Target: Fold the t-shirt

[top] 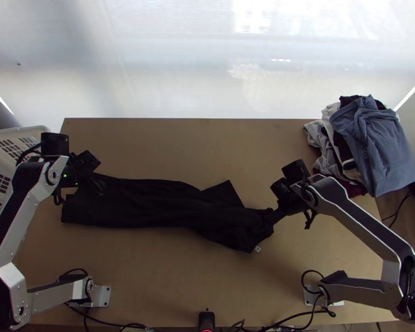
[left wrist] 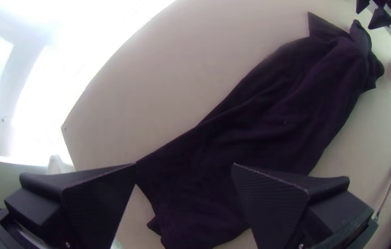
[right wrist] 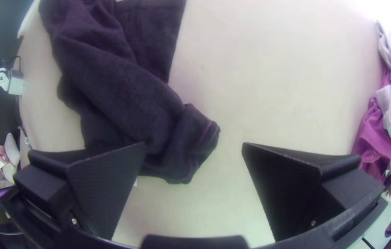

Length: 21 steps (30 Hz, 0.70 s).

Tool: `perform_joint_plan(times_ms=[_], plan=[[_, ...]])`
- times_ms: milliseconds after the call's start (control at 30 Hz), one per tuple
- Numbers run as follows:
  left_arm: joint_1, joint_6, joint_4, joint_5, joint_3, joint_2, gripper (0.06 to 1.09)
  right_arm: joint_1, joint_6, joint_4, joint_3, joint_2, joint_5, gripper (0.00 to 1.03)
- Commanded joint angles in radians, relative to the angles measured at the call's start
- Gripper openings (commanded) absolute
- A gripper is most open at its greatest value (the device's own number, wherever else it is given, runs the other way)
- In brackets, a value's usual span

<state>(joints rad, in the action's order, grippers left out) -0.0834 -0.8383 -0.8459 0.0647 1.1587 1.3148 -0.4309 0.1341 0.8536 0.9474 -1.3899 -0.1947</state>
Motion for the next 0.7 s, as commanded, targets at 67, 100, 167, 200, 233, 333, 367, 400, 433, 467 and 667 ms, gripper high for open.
perform_joint_plan(times_ms=[67,100,167,200,233,333,367,400,433,467,667], plan=[[-0.151,-0.179,0.111,0.037,-0.09,0.09,1.03,-0.037,-0.002,-0.087,0.004,-0.139,-0.011,0.92],[-0.164,-0.197,0.133,0.037,-0.096,0.104,1.03,-0.045,-0.002,-0.088,0.005,-0.147,-0.011,0.92],[-0.19,-0.223,0.177,0.037,-0.096,0.136,1.03,-0.058,-0.001,-0.093,0.008,-0.156,-0.011,0.9],[-0.2,-0.235,0.2,0.037,-0.096,0.15,1.03,-0.062,0.001,-0.094,0.007,-0.158,-0.011,0.88],[-0.21,-0.248,0.223,0.037,-0.094,0.164,1.03,-0.063,0.001,-0.094,0.004,-0.159,-0.011,0.88],[-0.223,-0.318,0.269,0.038,-0.094,0.222,1.03,-0.065,0.001,-0.094,-0.002,-0.161,-0.012,0.88],[-0.225,-0.352,0.286,0.037,-0.097,0.244,1.03,-0.068,0.002,-0.094,-0.004,-0.161,-0.012,0.88],[-0.228,-0.384,0.306,0.037,-0.099,0.264,1.03,-0.069,0.001,-0.094,-0.004,-0.161,-0.012,0.88],[-0.231,-0.415,0.32,0.037,-0.097,0.285,1.03,-0.074,0.001,-0.094,-0.006,-0.161,-0.012,0.88],[-0.233,-0.443,0.335,0.035,-0.094,0.305,1.03,-0.077,0.001,-0.094,-0.006,-0.162,-0.012,0.88],[-0.213,-0.509,0.358,0.032,-0.079,0.354,1.03,-0.083,-0.001,-0.094,-0.004,-0.172,-0.014,0.86]])
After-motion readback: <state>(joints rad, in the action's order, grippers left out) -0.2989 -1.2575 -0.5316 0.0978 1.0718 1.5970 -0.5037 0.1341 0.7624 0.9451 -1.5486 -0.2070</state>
